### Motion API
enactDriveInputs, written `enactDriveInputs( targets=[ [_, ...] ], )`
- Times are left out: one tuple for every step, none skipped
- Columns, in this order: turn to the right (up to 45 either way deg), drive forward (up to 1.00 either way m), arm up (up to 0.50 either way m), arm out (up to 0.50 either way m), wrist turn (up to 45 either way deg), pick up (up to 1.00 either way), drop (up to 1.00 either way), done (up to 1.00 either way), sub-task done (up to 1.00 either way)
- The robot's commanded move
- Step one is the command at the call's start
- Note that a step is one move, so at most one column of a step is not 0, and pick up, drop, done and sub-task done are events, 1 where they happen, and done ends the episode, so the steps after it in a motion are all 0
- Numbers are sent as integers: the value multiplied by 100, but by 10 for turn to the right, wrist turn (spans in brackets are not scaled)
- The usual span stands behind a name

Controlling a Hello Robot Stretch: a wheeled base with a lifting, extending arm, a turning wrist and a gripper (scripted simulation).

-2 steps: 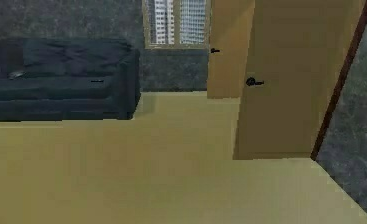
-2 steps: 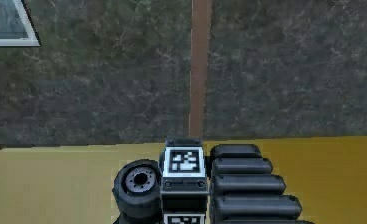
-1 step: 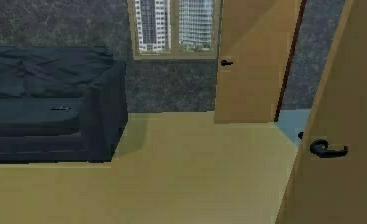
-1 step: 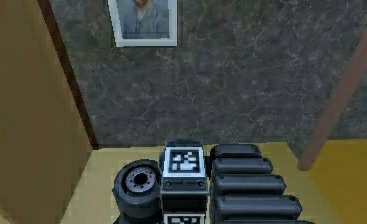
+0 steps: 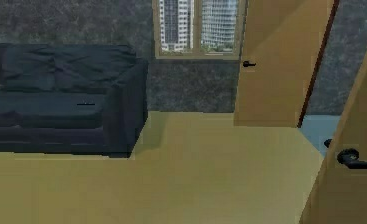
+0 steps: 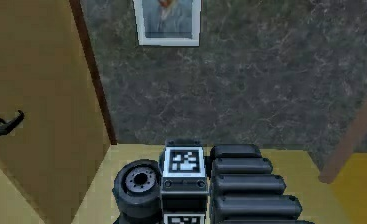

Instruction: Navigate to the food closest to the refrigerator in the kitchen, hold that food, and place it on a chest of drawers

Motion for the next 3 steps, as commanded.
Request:
enactDriveInputs(
  targets=[
    [0, 50, 0, 0, 0, 0, 0, 0, 0],
    [150, 0, 0, 0, 0, 0, 0, 0, 0],
    [0, 100, 0, 0, 0, 0, 0, 0, 0]
  ],
)
